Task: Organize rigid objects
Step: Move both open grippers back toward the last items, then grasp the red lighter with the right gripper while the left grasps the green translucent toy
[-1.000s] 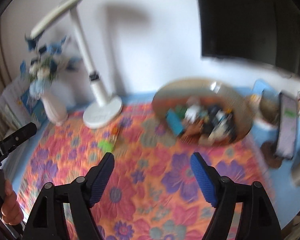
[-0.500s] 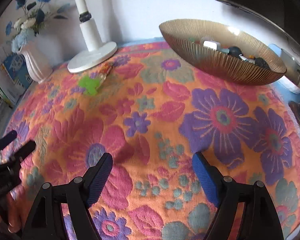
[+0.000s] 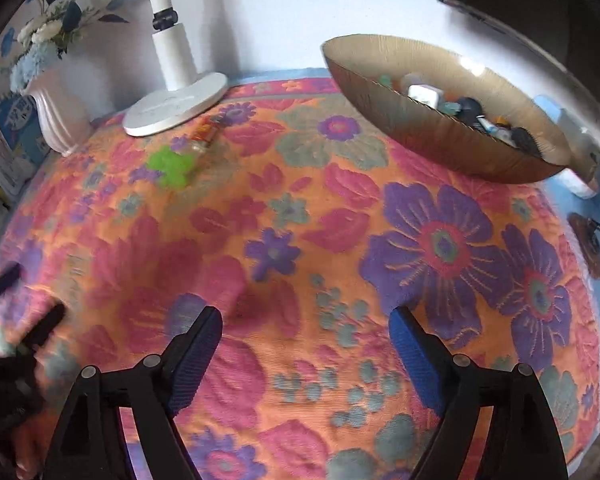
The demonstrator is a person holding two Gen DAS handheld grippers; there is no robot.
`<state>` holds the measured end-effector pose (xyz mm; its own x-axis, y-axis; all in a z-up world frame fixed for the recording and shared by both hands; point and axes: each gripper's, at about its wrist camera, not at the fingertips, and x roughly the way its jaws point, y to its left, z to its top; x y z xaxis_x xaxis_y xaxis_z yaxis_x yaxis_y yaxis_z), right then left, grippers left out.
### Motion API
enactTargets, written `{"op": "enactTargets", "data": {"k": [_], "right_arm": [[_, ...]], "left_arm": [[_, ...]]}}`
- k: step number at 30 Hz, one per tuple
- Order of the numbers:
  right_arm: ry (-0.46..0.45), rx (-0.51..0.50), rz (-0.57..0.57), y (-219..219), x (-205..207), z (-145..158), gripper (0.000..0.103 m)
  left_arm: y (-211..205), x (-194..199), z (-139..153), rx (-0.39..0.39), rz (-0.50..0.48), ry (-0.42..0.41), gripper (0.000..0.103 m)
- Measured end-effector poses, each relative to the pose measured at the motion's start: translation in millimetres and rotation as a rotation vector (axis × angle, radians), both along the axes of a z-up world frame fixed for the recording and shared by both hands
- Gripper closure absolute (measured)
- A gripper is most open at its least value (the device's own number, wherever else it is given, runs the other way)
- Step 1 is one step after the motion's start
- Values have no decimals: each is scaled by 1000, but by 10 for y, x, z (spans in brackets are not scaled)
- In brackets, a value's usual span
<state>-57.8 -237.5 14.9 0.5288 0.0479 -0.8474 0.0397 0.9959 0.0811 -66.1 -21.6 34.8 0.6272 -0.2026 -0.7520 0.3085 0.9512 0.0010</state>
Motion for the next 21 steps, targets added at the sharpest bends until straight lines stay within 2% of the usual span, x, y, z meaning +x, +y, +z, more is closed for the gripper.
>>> {"op": "enactTargets", "data": {"k": [2, 4, 5, 8, 9, 11, 13, 15, 17, 19, 21], "right_arm": [[10, 14, 33, 18, 141, 179, 19], [-17, -8, 41, 41, 316, 356, 22], [-29, -11, 39, 45, 412, 421, 29], [-21, 43, 35, 62, 842, 521, 43], [-11, 65, 31, 67, 949, 511, 45], [20, 104, 33, 97, 1185, 433, 51], [57, 116, 57, 171, 1410, 340, 51], [71, 125, 85, 255, 1591, 265, 51], [76, 130, 102, 319, 1724, 205, 51], [94, 138, 111, 380, 1821, 100, 51], [96, 158, 123, 414, 1879, 22, 51]], "left_arm": [[28, 55, 181, -93, -62, 4, 13], [-2, 179, 310, -141, -75, -8, 11], [-58, 246, 343, -130, -72, -23, 11], [-335, 537, 272, -24, -111, -47, 12], [-373, 634, 221, -19, -122, -31, 12], [-400, 846, 93, -81, -123, 29, 13], [-434, 985, 19, -112, -123, 50, 20], [-536, 1108, -41, -83, -137, 46, 33], [-626, 1195, -87, -56, -149, 39, 38], [-648, 1245, -127, -61, -143, 34, 40], [-640, 1270, -143, -91, -140, 39, 53]]}}
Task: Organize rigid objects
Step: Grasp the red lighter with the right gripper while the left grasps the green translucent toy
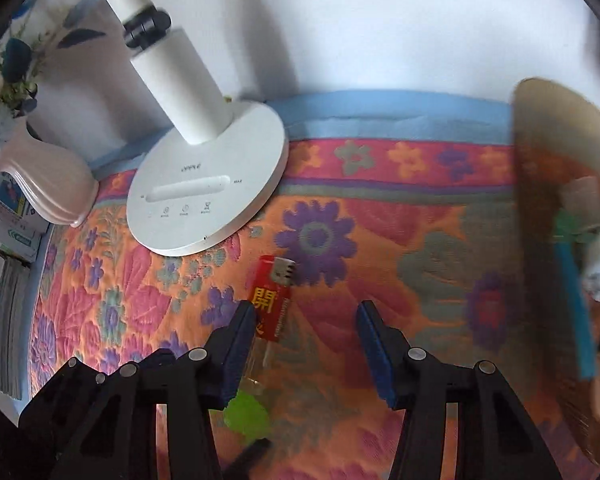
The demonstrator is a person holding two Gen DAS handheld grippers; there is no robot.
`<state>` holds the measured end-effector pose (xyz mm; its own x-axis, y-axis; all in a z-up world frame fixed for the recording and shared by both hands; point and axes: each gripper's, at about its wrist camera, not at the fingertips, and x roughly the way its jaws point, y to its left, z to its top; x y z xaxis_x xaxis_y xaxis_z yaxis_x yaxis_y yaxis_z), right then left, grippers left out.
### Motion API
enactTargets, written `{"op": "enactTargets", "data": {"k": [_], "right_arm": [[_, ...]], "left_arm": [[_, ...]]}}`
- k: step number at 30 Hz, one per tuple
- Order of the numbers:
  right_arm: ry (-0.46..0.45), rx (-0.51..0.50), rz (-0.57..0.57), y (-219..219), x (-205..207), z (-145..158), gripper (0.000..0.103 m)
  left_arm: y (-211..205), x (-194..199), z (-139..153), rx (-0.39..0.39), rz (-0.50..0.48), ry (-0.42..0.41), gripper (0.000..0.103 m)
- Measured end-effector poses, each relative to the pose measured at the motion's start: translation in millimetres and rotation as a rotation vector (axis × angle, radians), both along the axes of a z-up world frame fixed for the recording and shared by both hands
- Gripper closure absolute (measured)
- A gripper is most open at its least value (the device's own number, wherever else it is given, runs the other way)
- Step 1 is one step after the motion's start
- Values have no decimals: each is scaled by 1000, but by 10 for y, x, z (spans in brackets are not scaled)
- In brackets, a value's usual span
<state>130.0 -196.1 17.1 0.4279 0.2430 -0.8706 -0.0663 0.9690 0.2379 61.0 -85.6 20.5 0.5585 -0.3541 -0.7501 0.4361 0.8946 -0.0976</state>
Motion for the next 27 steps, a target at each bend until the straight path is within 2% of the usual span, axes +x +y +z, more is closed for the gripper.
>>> {"op": "enactTargets", "data": {"k": [3, 4, 7, 10, 14, 16, 17, 18, 19, 20, 21, 22, 24, 27], "right_arm": [[-30, -12, 17, 46, 47, 1, 51], [-26, -5, 21, 55, 58, -4, 51], [-27, 0, 34, 107, 75, -6, 51], [-36, -31, 25, 157, 54, -17, 50], [-36, -20, 17, 187, 57, -30, 42], [-43, -78, 16, 271, 46, -41, 42], [-56, -155, 31, 378, 19, -53, 42], [-73, -208, 43, 455, -6, -60, 44], [-109, -253, 59, 532, -68, -52, 55], [-125, -256, 83, 574, -117, -45, 72], [-137, -249, 122, 616, -192, -34, 78], [-147, -248, 161, 648, -274, -22, 81], [-167, -270, 251, 693, -514, -20, 81], [-194, -292, 332, 622, -931, -30, 81]], "left_arm": [[-8, -21, 22, -13, 8, -17, 55], [-14, -19, 13, -15, 1, -10, 60], [-43, -60, 7, 6, -7, -15, 60], [19, -160, 25, -9, -5, -4, 60], [283, -453, 25, -31, 60, 15, 60], [421, -638, 25, -30, 100, 6, 60], [468, -714, 34, -25, 113, -2, 60], [530, -815, 53, -19, 127, -13, 60], [579, -884, 67, -16, 134, -17, 60], [637, -982, 88, -13, 140, -20, 60], [692, -1013, 83, -14, 140, -22, 60], [729, -1075, 95, -16, 138, -26, 60], [793, -1175, 88, -18, 142, -34, 60], [772, -1107, 14, -29, 148, -20, 60]]}}
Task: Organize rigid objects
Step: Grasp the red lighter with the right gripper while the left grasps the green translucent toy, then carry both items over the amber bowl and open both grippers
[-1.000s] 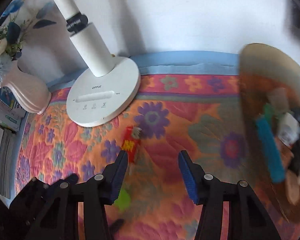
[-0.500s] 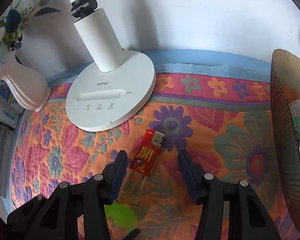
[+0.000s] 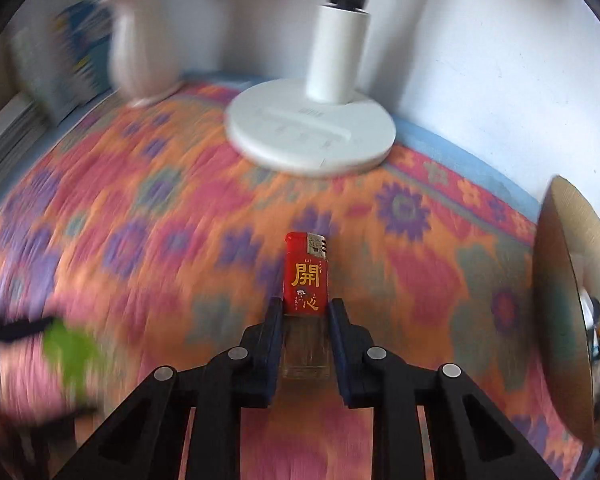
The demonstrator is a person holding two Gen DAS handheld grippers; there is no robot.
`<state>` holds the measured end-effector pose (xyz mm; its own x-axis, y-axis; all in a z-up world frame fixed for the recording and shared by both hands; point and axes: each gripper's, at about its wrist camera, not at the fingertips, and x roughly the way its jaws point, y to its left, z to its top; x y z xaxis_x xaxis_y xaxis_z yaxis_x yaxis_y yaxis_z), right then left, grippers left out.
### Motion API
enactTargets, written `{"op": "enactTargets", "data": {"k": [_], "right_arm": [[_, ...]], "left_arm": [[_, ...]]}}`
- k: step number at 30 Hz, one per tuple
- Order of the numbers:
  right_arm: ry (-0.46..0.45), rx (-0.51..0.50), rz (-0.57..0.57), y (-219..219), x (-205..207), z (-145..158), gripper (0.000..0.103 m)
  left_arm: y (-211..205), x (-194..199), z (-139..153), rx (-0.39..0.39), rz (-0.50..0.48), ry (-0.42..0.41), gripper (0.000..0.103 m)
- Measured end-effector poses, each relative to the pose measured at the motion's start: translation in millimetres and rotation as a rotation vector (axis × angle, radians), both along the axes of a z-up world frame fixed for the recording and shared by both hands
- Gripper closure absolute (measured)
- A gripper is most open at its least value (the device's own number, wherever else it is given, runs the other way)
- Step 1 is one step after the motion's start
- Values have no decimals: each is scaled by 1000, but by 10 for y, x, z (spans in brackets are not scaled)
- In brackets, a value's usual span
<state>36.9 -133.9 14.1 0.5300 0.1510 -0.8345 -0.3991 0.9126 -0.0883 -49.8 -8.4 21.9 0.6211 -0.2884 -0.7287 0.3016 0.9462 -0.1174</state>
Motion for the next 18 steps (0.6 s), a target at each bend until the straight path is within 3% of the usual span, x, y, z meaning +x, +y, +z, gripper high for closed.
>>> {"op": "enactTargets", "data": {"k": [6, 11, 18], "right_arm": [[-3, 70, 70, -321, -753, -48, 81], [-36, 100, 39, -498, -1226, -116, 79], [-33, 91, -43, -398, -1149, -99, 77]], "left_arm": [[-7, 52, -32, 13, -11, -2, 60], [-8, -87, 4, 17, -19, -47, 60], [-94, -94, -39, 61, -51, -42, 60]]}}
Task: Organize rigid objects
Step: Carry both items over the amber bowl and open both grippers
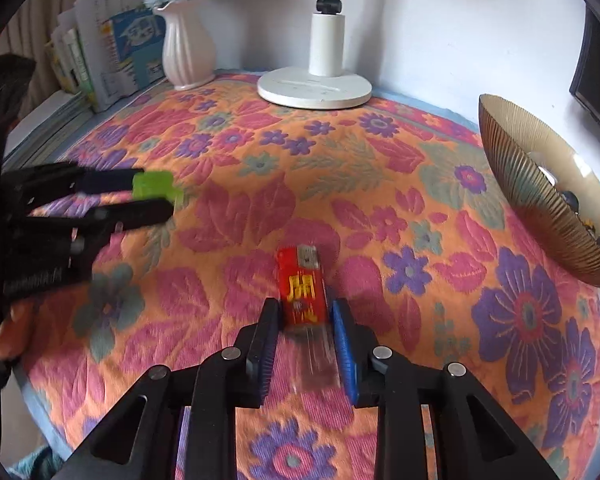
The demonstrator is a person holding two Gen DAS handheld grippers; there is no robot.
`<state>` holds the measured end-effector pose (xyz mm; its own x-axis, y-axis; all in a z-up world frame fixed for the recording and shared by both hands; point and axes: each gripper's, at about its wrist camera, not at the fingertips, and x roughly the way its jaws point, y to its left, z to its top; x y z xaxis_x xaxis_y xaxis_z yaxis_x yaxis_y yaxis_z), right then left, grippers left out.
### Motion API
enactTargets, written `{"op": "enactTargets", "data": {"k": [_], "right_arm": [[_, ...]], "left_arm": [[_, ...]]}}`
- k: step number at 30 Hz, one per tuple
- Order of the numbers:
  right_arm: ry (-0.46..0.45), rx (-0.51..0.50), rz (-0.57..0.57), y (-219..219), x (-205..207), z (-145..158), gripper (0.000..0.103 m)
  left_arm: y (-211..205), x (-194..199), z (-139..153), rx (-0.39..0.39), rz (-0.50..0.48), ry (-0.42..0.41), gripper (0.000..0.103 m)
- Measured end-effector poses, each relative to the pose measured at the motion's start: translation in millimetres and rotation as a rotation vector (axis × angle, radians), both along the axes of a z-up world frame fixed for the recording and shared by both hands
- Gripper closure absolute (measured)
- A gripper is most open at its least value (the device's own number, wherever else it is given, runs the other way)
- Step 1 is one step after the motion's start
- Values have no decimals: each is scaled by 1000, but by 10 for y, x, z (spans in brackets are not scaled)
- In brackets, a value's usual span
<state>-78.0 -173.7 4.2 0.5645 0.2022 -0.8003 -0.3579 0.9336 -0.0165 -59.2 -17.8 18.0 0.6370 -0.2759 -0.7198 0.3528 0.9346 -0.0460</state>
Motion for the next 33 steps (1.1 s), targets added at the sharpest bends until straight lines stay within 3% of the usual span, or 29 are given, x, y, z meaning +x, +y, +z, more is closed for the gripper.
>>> {"op": "enactTargets", "data": {"k": [4, 7, 9, 11, 14, 17, 21, 26, 29, 33], "right_arm": [[-39, -55, -8, 190, -86, 5, 79], [10, 50, 60, 259, -189, 69, 81], [-21, 83, 74, 258, -285, 195, 81], [-65, 109, 78, 191, -340, 354, 81], [-105, 152, 48, 14, -349, 602, 81], [-150, 170, 2, -220, -313, 859, 81], [-230, 141, -90, -641, -196, 1263, 81], [-260, 149, -279, -1378, 97, 1675, 81], [-226, 192, -418, -1866, 325, 1775, 80], [-134, 310, -561, -2487, 609, 1659, 80]], "left_arm": [[-3, -22, 12, 4, -1, -12, 60], [15, 36, 29, -5, 6, 16, 60], [1, 104, 100, 11, -2, 27, 60], [-41, 144, 295, 20, -9, -15, 60], [-143, 208, 665, -39, -34, -66, 60], [-367, 288, 1028, -51, -71, -133, 60], [-709, 469, 1429, -76, -111, -196, 60], [-1202, 799, 1701, -141, -148, -194, 60], [-1472, 1029, 1723, -168, -162, -165, 60], [-1823, 1269, 1594, -178, -190, -114, 60]]}}
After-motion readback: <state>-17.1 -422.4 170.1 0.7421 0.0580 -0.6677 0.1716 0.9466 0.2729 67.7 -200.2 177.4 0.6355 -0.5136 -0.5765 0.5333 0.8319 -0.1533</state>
